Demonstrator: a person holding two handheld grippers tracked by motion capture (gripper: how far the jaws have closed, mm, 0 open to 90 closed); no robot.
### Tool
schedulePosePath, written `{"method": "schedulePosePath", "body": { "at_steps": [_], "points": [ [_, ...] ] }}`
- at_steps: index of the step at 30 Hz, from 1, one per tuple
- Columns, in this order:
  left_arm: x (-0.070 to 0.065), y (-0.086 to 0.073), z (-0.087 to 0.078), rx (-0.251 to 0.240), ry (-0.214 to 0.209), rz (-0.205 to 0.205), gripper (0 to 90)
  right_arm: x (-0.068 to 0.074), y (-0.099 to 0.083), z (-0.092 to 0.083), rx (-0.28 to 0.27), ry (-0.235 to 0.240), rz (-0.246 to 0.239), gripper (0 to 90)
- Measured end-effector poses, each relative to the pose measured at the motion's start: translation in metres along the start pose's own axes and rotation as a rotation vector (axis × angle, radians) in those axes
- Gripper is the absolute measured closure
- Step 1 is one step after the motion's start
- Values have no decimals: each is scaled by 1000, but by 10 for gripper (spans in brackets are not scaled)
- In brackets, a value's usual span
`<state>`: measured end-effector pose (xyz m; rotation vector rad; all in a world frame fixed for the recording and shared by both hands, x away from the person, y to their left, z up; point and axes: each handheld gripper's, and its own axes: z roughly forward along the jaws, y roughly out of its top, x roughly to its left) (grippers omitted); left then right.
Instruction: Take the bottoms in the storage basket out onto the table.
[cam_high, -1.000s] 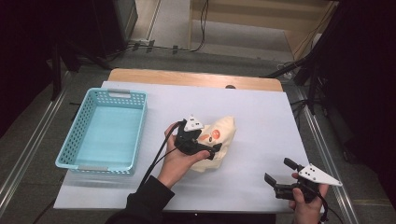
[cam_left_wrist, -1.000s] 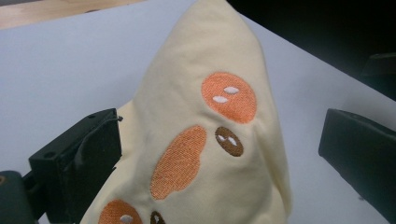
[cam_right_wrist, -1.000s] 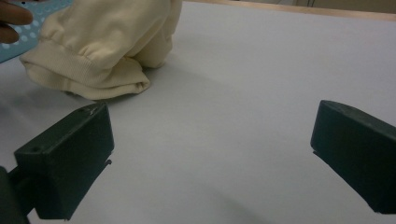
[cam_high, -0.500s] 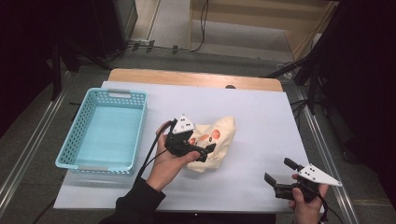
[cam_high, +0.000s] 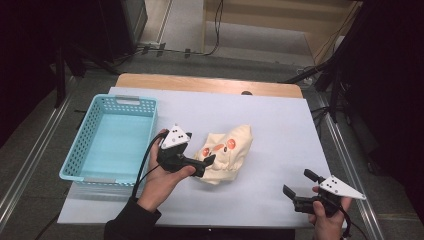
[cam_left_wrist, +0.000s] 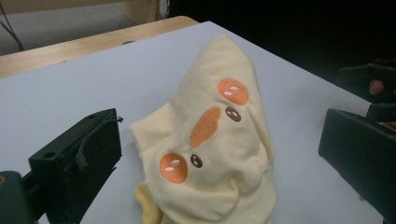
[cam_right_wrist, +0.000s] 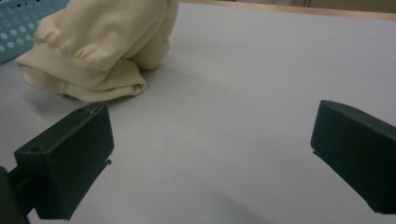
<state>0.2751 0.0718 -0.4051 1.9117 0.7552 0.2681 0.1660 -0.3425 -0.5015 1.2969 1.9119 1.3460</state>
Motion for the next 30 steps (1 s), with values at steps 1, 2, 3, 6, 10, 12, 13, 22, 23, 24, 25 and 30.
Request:
{"method": "schedulePosePath", "body": {
  "at_steps": [1,2,3,6,10,12,13,22,23,24,25,30],
  "points": [
    [1,-1,-3,-2,5,-2,0,0,0,0,1,-1,-1,0],
    [2,-1,-5,-6,6,-3,0,0,0,0,1,0,0,0],
    [3,-2,-7,-8,7,-6,0,0,0,0,1,1,-2,0],
    [6,-4,-14,-17,15,-15,0,1,0,0,2,-1,-1,0],
    [8,-6,-21,-25,34,-22,0,1,0,0,3,-4,-2,0],
    [9,-7,-24,-28,41,-21,0,1,0,0,2,-5,-2,0],
    [10,-8,-26,-27,40,-19,0,1,0,0,2,-6,-2,0],
    [19,-16,-45,-33,82,-31,0,1,0,0,5,-9,1,0],
    [20,-17,-47,-32,87,-31,0,1,0,0,6,-9,0,0],
    [21,-19,-49,-34,95,-31,0,1,0,0,6,-10,1,0],
    [22,-20,-52,-38,101,-33,0,1,0,0,6,-10,2,0],
    [27,-27,-63,-44,122,-49,0,2,0,0,6,-10,1,0]
  ]
}}
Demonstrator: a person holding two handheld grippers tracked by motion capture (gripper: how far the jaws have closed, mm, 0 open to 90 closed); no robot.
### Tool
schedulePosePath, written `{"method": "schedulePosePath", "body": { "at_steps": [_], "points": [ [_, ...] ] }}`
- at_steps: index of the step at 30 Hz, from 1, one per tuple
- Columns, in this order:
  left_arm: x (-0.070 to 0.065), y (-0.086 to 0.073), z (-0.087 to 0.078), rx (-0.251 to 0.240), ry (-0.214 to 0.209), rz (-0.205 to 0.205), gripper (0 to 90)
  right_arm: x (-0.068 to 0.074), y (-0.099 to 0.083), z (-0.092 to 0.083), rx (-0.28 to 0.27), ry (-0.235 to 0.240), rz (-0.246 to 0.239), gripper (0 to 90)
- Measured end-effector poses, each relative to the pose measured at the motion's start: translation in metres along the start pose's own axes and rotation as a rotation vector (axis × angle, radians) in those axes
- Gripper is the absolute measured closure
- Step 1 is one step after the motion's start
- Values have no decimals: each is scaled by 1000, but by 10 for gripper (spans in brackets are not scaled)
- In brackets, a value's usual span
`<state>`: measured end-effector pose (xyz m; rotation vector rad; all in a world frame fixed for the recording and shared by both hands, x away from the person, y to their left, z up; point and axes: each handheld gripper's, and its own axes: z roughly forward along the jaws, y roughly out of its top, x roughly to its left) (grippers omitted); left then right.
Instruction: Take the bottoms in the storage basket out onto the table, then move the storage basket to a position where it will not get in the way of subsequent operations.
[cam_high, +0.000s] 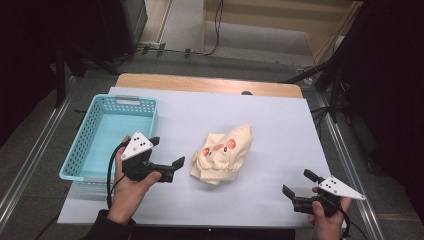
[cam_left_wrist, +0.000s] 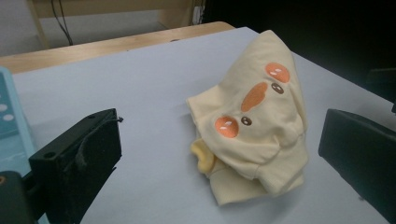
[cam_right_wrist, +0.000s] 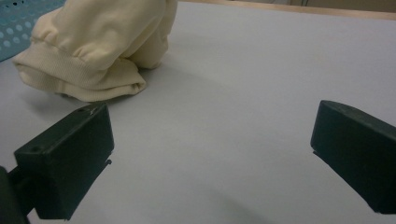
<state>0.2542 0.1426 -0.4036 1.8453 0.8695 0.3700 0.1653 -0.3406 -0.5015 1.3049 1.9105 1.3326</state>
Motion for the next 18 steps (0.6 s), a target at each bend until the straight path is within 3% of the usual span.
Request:
{"method": "schedulePosePath", "body": {
  "at_steps": [18],
  "points": [
    [23,-22,-42,-26,101,-65,0,2,0,1,-1,0,-1,0]
  ]
}}
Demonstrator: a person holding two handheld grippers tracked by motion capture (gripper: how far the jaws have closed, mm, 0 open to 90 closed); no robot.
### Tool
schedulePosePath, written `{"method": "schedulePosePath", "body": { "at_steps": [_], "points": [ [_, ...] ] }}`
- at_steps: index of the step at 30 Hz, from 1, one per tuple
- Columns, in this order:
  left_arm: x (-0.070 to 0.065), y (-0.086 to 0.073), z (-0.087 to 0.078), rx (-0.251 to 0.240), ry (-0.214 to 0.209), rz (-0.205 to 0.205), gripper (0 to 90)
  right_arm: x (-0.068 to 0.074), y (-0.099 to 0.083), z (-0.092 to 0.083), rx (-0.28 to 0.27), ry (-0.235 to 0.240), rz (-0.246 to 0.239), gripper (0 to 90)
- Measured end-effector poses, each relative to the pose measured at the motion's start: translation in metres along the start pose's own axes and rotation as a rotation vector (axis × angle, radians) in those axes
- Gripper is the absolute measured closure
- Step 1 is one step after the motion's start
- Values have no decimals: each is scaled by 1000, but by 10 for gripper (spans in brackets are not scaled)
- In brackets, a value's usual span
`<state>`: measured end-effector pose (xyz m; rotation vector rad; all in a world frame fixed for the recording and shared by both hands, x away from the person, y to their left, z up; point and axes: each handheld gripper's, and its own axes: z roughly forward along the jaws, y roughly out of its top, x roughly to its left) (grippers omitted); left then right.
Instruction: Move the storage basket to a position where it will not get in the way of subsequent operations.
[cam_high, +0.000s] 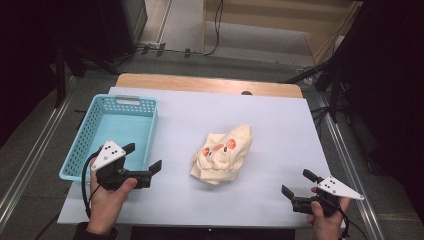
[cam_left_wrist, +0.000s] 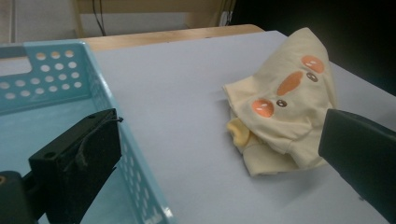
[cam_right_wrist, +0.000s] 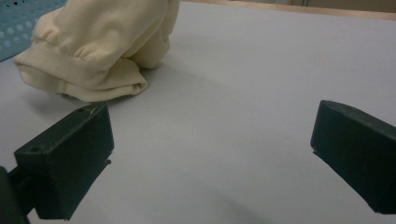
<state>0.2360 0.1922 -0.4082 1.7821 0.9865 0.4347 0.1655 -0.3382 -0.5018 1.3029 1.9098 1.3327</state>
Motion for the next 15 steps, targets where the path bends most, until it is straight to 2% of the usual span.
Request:
{"method": "schedulePosePath", "body": {
  "at_steps": [6,9,11,15],
  "points": [
    [9,-8,-16,-6,25,-20,0,1,0,2,1,6,1,0],
    [13,-13,-23,-11,57,-26,33,1,0,3,5,11,-3,0],
    [16,-17,-29,-19,65,-38,48,1,0,3,4,13,-5,0],
    [21,-25,-41,-19,107,-49,159,1,0,3,6,13,-1,0]
  ]
}}
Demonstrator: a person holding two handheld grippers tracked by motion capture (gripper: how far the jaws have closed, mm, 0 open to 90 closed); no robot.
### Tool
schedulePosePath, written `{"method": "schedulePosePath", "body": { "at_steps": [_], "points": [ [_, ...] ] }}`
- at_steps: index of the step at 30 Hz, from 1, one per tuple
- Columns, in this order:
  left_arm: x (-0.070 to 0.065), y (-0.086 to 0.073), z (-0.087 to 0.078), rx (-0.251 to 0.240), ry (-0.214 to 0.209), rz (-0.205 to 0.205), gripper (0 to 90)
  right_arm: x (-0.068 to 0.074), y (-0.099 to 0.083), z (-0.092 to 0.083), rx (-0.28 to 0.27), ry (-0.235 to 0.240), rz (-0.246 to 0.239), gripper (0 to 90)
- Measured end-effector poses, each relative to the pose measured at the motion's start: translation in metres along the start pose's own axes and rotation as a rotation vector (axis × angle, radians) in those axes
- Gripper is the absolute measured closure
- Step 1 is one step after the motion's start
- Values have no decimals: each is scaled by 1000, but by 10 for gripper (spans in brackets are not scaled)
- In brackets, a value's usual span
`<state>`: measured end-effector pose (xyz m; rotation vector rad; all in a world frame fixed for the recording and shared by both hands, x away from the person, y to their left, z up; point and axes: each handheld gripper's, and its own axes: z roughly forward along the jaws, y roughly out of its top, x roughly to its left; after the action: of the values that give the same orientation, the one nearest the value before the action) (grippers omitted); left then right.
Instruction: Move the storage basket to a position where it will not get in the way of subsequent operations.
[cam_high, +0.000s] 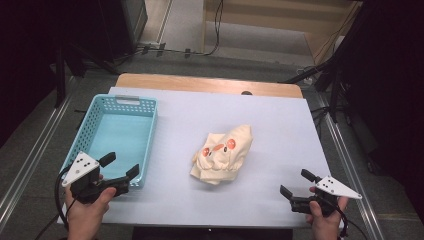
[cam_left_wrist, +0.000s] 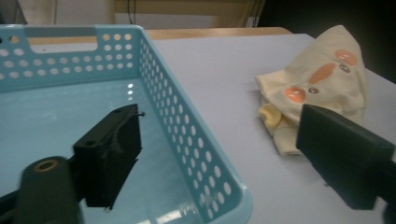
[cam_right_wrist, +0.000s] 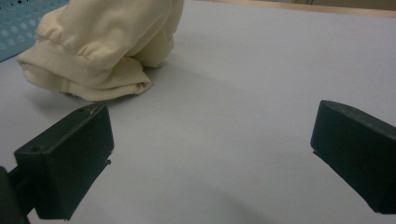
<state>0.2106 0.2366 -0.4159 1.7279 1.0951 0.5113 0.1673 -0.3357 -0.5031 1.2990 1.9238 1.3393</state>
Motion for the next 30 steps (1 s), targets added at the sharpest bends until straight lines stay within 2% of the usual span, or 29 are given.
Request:
{"method": "schedulePosePath", "body": {
  "at_steps": [1,2,4,5,7,11,13,20,25,30],
  "points": [
    [2,-2,-3,0,10,-7,186,0,0,0,-1,0,-1,0],
    [3,-3,-7,-8,30,-15,252,0,0,0,1,-1,2,0],
    [7,-6,-13,-19,51,-31,444,0,0,0,0,0,0,0],
    [9,-7,-15,-16,59,-31,475,0,0,0,0,0,-1,0],
    [10,-10,-19,-14,101,-23,558,1,1,1,-1,-1,-5,0],
    [17,-16,-28,-14,137,-34,699,3,1,3,-7,-3,-8,0],
    [20,-19,-33,-15,141,-40,758,4,2,3,-3,-2,-10,0],
    [33,-34,-46,-7,149,-72,888,4,1,5,-3,-4,-6,0],
    [39,-46,-53,7,143,-88,900,5,0,5,2,-3,-9,0],
    [41,-58,-60,26,160,-89,900,5,0,4,2,-3,-8,0]
  ]
}}
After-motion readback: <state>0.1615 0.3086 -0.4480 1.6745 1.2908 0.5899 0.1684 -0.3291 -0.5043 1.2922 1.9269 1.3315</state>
